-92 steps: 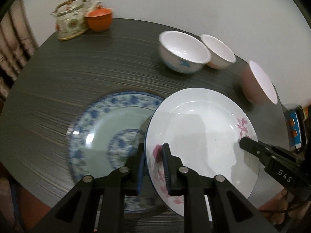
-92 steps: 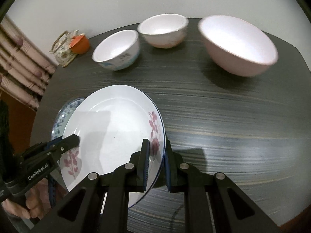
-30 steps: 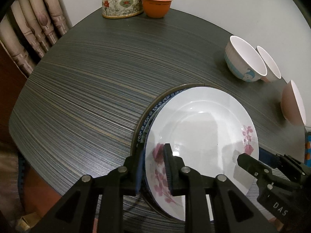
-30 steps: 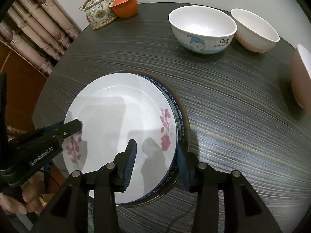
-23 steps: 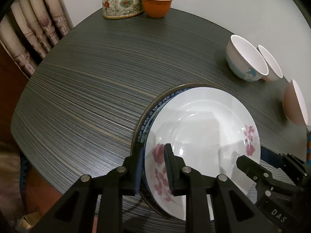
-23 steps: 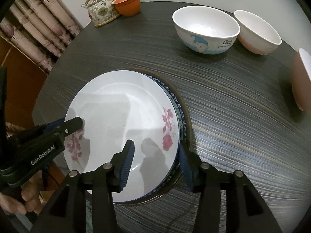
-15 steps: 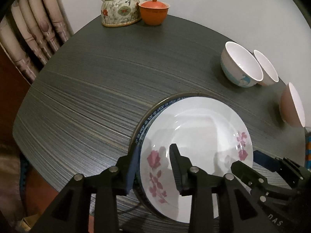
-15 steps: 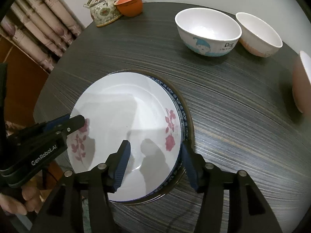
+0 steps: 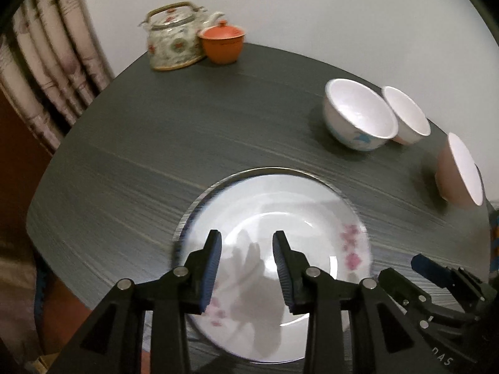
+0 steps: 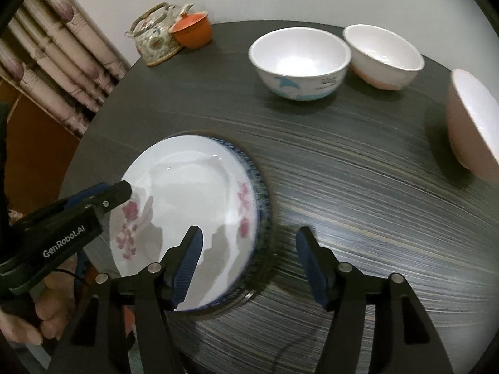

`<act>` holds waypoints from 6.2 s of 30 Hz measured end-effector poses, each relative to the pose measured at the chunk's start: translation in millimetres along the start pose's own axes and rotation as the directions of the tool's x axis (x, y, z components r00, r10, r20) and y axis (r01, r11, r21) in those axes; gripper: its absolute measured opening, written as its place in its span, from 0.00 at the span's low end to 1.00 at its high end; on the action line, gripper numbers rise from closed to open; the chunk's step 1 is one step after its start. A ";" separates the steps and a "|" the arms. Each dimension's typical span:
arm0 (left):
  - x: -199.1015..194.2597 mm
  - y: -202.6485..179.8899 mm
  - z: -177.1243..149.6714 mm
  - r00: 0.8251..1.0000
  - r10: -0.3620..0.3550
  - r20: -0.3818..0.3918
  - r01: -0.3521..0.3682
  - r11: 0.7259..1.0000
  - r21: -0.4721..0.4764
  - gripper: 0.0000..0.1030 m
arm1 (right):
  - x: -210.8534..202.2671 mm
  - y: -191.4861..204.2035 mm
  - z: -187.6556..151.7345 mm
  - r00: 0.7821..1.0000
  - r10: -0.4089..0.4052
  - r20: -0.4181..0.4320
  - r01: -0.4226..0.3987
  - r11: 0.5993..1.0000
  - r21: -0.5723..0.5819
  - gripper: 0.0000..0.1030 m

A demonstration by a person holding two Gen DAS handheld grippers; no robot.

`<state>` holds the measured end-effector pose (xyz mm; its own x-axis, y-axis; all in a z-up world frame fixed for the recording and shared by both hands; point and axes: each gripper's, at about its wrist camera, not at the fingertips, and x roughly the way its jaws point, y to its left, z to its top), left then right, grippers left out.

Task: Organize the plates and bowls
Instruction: 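Move both tools to the large pink bowl and grasp its rim with the right tool, then lift the pink bowl with the right tool and set it down beside the plates, then move the right tool to a white bowl and grasp its rim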

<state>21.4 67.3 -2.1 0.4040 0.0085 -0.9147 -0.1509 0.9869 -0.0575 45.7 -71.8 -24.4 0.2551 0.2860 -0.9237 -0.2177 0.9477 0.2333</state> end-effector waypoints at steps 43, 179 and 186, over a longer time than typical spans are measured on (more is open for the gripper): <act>65.5 -290.8 100.0 0.950 -0.255 -0.179 0.284 0.945 0.162 0.49 | -89.1 -320.2 36.8 0.966 -0.228 0.124 0.147 0.874 0.462 0.59; -20.8 -56.1 42.1 0.990 -0.131 -0.055 0.130 0.991 -0.024 0.35 | -99.7 -102.6 0.7 0.993 -0.035 0.109 0.009 0.974 0.226 0.51; 2.4 -44.8 71.3 0.993 -0.103 -0.057 0.101 0.994 -0.040 0.41 | -80.5 -92.5 33.0 0.997 -0.025 0.078 0.009 0.979 0.203 0.51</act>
<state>93.5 34.6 26.8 0.3651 -0.1023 -0.9253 -0.1457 0.9754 -0.1653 76.4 -177.8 38.5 0.3334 0.2722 -0.9026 -0.0201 0.9593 0.2818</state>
